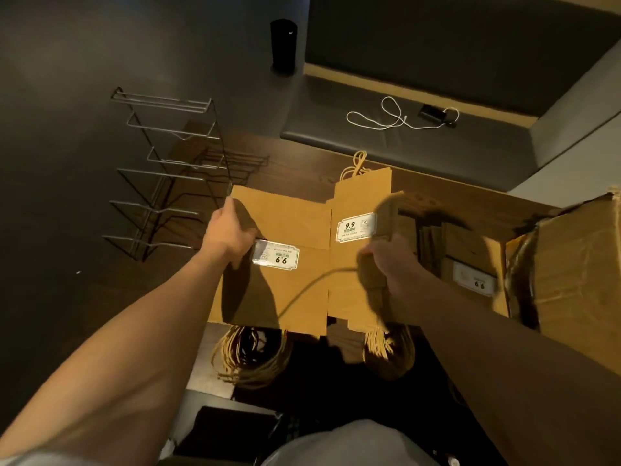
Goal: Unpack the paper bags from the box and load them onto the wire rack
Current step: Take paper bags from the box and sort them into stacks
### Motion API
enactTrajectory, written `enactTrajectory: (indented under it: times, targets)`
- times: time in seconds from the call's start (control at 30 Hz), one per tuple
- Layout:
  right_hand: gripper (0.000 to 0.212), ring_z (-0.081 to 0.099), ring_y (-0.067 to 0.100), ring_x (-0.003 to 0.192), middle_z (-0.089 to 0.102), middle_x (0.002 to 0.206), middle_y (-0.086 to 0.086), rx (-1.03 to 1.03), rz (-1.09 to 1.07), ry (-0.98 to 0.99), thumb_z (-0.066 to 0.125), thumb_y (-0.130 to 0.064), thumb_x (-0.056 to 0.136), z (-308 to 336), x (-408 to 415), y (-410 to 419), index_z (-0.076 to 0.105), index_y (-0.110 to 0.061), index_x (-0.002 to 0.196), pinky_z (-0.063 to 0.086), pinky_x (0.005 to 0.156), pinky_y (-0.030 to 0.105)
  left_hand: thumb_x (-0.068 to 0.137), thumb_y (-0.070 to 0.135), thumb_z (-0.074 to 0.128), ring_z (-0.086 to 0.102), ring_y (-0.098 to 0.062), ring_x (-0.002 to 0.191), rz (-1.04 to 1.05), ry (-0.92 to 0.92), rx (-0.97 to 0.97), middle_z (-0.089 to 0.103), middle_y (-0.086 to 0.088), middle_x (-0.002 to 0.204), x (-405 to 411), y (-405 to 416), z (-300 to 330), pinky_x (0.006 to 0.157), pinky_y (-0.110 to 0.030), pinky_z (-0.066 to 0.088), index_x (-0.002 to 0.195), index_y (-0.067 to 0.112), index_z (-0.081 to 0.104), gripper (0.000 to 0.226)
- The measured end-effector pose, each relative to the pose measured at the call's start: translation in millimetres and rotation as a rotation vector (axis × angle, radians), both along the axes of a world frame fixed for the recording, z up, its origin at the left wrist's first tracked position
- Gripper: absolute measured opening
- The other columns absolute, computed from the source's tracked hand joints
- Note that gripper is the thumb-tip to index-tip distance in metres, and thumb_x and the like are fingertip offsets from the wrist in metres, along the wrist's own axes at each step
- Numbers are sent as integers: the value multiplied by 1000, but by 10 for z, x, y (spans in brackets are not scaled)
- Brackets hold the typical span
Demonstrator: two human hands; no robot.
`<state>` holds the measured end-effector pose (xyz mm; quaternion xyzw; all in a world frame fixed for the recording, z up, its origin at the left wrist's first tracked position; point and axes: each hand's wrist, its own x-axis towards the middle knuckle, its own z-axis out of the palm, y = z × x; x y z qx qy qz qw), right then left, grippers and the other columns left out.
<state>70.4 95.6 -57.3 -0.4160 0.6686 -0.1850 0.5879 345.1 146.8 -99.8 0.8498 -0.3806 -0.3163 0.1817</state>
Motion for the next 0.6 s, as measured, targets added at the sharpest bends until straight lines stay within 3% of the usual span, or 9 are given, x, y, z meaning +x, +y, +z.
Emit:
enactTrajectory:
  times: [0.1, 0.17, 0.3, 0.47, 0.53, 0.6]
  targets:
    - [42, 58, 30, 107, 60, 115, 9, -32, 15, -11, 60, -7, 84, 48, 1, 6, 53, -17, 124, 50, 91, 51, 84, 40, 76, 25, -36, 147, -110, 44, 190, 14, -17, 162, -101, 90, -130, 116, -45, 30, 156, 19, 16, 96]
    - [41, 59, 29, 105, 61, 114, 7, -37, 34, -34, 58, -4, 85, 74, -6, -15, 55, -20, 123, 51, 91, 51, 86, 40, 74, 25, -38, 146, -132, -2, 230, 5, -14, 163, -156, 155, -219, 114, -45, 32, 155, 18, 16, 93]
    - [40, 59, 30, 106, 63, 114, 7, 14, 24, -29, 57, -3, 85, 131, -139, -74, 58, -19, 122, 51, 88, 49, 89, 43, 69, 28, -42, 142, -153, -100, 179, 7, -15, 161, -187, 208, -334, 113, -52, 35, 148, 20, 27, 77]
    - [41, 61, 30, 107, 65, 119, 8, 38, -39, -99, 58, -6, 88, 240, -456, -147, 57, -20, 126, 50, 92, 50, 95, 55, 53, -5, -39, 151, -263, -292, 122, 5, -17, 165, -340, 109, -211, 121, -54, 10, 152, 21, 28, 71]
    - [35, 63, 30, 101, 67, 113, 8, 64, -17, -172, 54, -5, 91, 298, -579, -148, 58, -20, 122, 53, 81, 43, 96, 56, 49, -2, -37, 152, -273, -280, -7, 11, -16, 164, -496, -34, -21, 122, -53, 11, 152, 20, 30, 69]
    - [32, 65, 28, 89, 68, 100, 9, 77, 54, -174, 53, -2, 91, 378, -673, -151, 61, -21, 114, 52, 69, 36, 95, 43, 58, -3, -34, 152, -344, -327, -169, 10, -13, 165, -704, -197, 249, 123, -52, 10, 154, 23, 25, 71]
